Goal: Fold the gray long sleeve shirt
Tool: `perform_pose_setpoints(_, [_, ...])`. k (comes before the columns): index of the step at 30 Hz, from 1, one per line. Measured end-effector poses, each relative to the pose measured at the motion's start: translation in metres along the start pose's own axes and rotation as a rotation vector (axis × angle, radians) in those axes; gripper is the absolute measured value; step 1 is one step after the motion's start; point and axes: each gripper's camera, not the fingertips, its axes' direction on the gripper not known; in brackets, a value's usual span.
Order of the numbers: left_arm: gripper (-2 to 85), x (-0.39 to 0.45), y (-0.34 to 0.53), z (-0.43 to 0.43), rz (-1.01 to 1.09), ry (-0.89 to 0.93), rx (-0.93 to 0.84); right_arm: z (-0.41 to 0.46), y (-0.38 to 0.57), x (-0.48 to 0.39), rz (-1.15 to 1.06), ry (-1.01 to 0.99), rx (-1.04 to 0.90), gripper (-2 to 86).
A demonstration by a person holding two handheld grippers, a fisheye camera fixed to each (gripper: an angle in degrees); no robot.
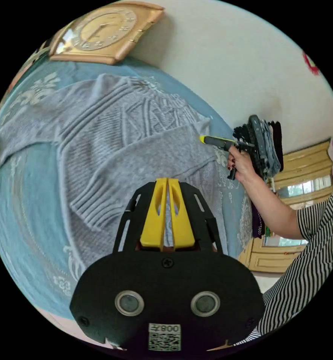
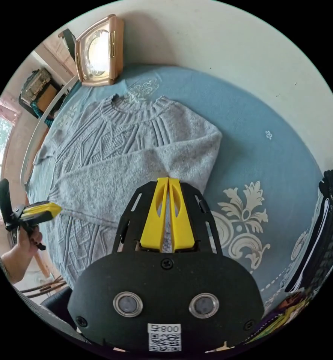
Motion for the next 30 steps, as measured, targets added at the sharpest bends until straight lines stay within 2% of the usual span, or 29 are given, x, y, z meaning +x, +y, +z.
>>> perform_pose_setpoints(3, [3.5, -0.076, 0.052, -0.058, -0.25, -0.043, 0.136, -0.003, -0.012, -0.015, -0.004, 0.005, 0.002, 0.1])
perform_pose_setpoints(5, [5.5, -0.143, 0.105, -0.111, -0.497, -0.033, 0.339, -0.01, -0.017, -0.031, -0.03, -0.015, 0.039, 0.1])
perform_pose_setpoints(8, [7.4, -0.214, 0.167, -0.161, -0.736, 0.007, 0.612, -0.011, -0.022, -0.072, -0.108, -0.122, 0.057, 0.1])
perform_pose_setpoints(13, [9.2, -0.29, 0.222, -0.191, -0.952, 0.093, 0.789, 0.027, -0.027, -0.153, -0.263, -0.254, -0.03, 0.1])
perform_pose_setpoints(18, [7.6, -0.324, 0.23, -0.194, -0.984, 0.073, 0.732, 0.087, -0.033, -0.212, -0.332, -0.332, -0.136, 0.1])
perform_pose_setpoints(24, [4.0, -0.329, 0.239, -0.202, -0.963, 0.068, 0.72, 0.13, -0.034, -0.22, -0.285, -0.338, -0.178, 0.2])
perform_pose_setpoints(27, [3.4, -0.311, 0.237, -0.211, -0.864, 0.145, 0.766, 0.143, -0.034, -0.213, -0.268, -0.364, -0.184, 0.3])
perform_pose_setpoints(30, [3.0, -0.27, 0.215, -0.225, -0.646, 0.205, 0.775, 0.153, -0.034, -0.201, -0.232, -0.445, -0.154, 0.5])
